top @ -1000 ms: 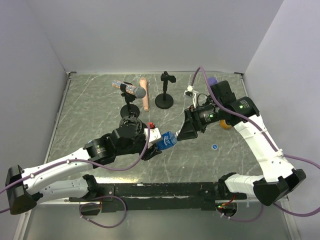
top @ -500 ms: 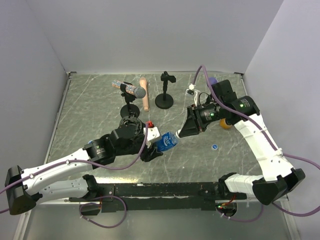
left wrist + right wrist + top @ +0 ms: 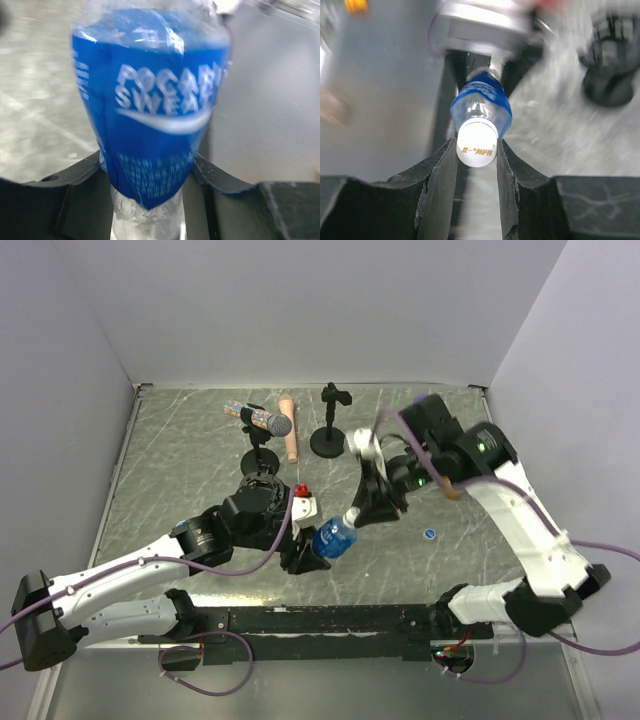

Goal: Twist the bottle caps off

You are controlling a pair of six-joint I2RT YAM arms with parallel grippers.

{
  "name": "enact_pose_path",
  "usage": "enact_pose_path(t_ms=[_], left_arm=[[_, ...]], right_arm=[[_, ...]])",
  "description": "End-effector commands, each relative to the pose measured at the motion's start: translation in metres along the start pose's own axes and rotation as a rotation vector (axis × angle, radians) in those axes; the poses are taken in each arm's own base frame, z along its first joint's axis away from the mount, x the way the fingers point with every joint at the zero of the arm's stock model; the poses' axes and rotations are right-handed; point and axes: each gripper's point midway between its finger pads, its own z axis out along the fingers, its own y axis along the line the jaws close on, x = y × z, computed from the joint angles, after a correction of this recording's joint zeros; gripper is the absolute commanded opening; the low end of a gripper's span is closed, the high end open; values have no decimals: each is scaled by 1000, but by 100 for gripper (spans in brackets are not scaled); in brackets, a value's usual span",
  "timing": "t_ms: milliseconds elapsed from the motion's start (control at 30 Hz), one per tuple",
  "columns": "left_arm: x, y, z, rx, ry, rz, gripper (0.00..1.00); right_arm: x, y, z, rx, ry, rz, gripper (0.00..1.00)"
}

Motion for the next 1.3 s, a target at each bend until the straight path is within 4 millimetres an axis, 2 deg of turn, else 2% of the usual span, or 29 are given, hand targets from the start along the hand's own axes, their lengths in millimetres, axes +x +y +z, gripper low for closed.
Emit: enact_pose_path(t_ms=[0, 100, 233, 300, 367, 433, 500, 567, 667, 733, 833, 900, 967, 1033, 1133, 1267], left_arm=[[-8, -36, -2, 233, -5, -10, 1], [-9, -37, -9, 257, -4, 12, 1], [-9, -28, -13, 237, 15, 20, 1], [-5, -24, -11, 225, 44, 19, 1], [-2, -19, -8, 208, 69, 10, 1], [1, -12, -7, 166, 80, 0, 1], [2, -4, -7, 112, 77, -12, 1], [3, 3, -9, 60, 63, -14, 1], [0, 13, -12, -21, 24, -24, 1], [0, 17, -14, -56, 9, -34, 1], [3, 26, -15, -116, 2, -61, 1], [4, 29, -17, -142, -2, -71, 1], [5, 33, -18, -169, -8, -72, 1], [4, 38, -18, -194, -8, -63, 1], [-2, 46, -19, -235, -11, -60, 1], [-14, 52, -17, -266, -56, -64, 1]], right_arm=[[-4, 65, 0, -121, -58, -666, 3], [17, 63, 4, -96, 21, -979, 2], [40, 52, 5, -57, 119, -1266, 3], [35, 42, 8, 11, 104, -1363, 4], [24, 38, 11, 69, 54, -1331, 8], [8, 38, 10, 112, -5, -1211, 24], [-2, 39, 8, 123, -33, -1054, 49], [-2, 41, 8, 124, -44, -885, 67], [5, 46, 8, 127, -70, -707, 87], [8, 47, 8, 135, -89, -600, 92], [-1, 31, 2, 196, -138, -294, 99], [-13, 12, -12, 213, -200, -16, 99], [-16, -9, -23, 198, -244, 299, 98], [-17, -26, -31, 154, -282, 503, 99], [-18, -35, -28, 81, -273, 662, 99], [-1, -50, -18, 93, -220, 761, 99]])
